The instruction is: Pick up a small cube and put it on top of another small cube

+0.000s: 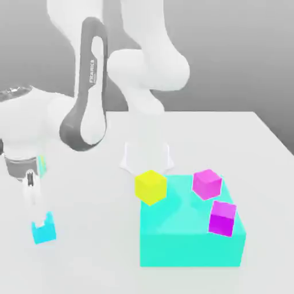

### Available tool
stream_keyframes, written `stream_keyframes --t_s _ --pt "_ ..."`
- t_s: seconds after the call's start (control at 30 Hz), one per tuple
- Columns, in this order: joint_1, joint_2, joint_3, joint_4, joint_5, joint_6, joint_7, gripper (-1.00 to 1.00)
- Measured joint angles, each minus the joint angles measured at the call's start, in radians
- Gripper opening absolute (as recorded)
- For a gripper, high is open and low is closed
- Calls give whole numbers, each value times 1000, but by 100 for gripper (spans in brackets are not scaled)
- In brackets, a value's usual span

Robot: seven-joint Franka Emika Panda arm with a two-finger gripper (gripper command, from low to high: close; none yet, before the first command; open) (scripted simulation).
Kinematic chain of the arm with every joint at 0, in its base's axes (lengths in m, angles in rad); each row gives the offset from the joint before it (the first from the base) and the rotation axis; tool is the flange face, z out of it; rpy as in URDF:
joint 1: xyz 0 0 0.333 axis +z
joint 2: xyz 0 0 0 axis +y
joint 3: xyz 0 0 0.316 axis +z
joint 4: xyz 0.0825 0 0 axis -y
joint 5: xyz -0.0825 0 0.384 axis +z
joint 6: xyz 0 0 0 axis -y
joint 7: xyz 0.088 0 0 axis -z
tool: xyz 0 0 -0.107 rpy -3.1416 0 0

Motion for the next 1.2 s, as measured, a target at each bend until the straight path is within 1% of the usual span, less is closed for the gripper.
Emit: stream_keyframes --t_s 0.03,0.07,0.3,0.5,0.57,0.67,0.73,0.97,1.03,1.1,1.13,1.2 --pt "-19 36 22 7 16 29 -12 0" --pt "-31 59 37 11 25 47 -19 -100" --pt "-35 58 39 11 17 48 -13 -100" --pt "14 -136 -27 -26 -94 -107 67 -100" --pt "69 -191 29 -15 -106 -170 31 -100" --pt "236 -267 115 12 -105 -269 -54 -100" --pt "352 -316 149 31 -104 -336 -114 -100" --pt "589 -463 319 90 -105 -543 -304 -100" --pt "619 -436 351 84 -118 -513 -320 -100" --pt "625 -382 361 66 -134 -441 -314 -100" --pt "627 -359 363 58 -140 -411 -311 100" --pt "627 -359 363 58 -140 -411 -311 100"
